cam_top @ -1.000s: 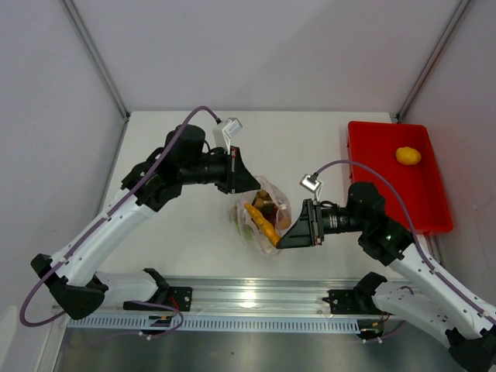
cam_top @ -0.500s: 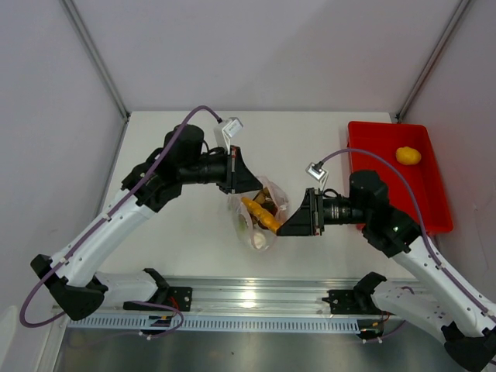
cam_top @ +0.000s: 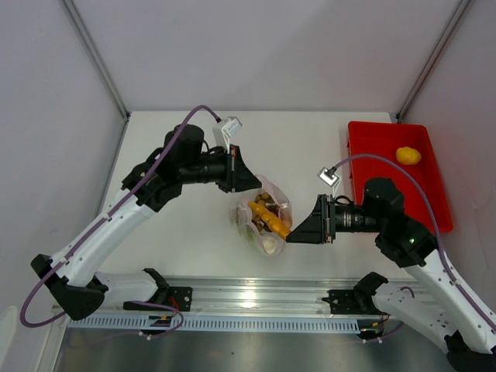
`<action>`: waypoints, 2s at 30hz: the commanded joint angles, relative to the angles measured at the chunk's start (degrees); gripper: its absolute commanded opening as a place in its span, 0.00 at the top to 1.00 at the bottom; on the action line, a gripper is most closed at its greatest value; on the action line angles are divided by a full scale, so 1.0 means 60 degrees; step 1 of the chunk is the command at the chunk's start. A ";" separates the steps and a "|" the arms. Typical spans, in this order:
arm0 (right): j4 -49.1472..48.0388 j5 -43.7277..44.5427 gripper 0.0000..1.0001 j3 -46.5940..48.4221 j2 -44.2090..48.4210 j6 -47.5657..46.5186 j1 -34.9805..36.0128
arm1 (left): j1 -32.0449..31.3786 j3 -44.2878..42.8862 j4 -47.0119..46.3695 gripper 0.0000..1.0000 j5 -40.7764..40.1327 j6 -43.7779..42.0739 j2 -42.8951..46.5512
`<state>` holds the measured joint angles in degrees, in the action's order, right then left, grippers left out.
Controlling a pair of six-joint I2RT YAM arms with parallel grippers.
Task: Place the food in the zip-top bag and seal the zipper
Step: Place the fake vegetable in the zipper food storage bag.
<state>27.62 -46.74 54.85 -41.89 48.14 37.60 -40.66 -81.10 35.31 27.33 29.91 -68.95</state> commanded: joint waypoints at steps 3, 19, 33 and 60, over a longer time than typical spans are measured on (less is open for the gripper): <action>0.0642 0.0393 1.00 0.0424 0.0009 -0.0377 -0.0144 | 0.0142 0.0083 -0.0640 1.00 0.0351 0.0010 0.0168; 0.1447 0.0919 1.00 0.1580 -0.1308 -0.1270 0.0133 | 0.0127 0.0304 -0.1094 0.99 0.1068 0.0200 0.0271; 0.4699 0.6074 1.00 0.3983 -0.3829 -0.4155 0.2462 | 0.0127 0.0040 -0.1241 1.00 0.1948 0.0492 0.0124; 0.4698 0.9912 0.26 0.4304 -0.2981 -0.4068 0.3957 | 0.0347 0.1095 -0.2296 0.99 0.1701 0.1651 0.0387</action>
<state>54.57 11.20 77.84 -62.87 22.68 61.67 -39.59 -74.74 25.45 38.50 38.63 -69.10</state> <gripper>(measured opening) 0.740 0.005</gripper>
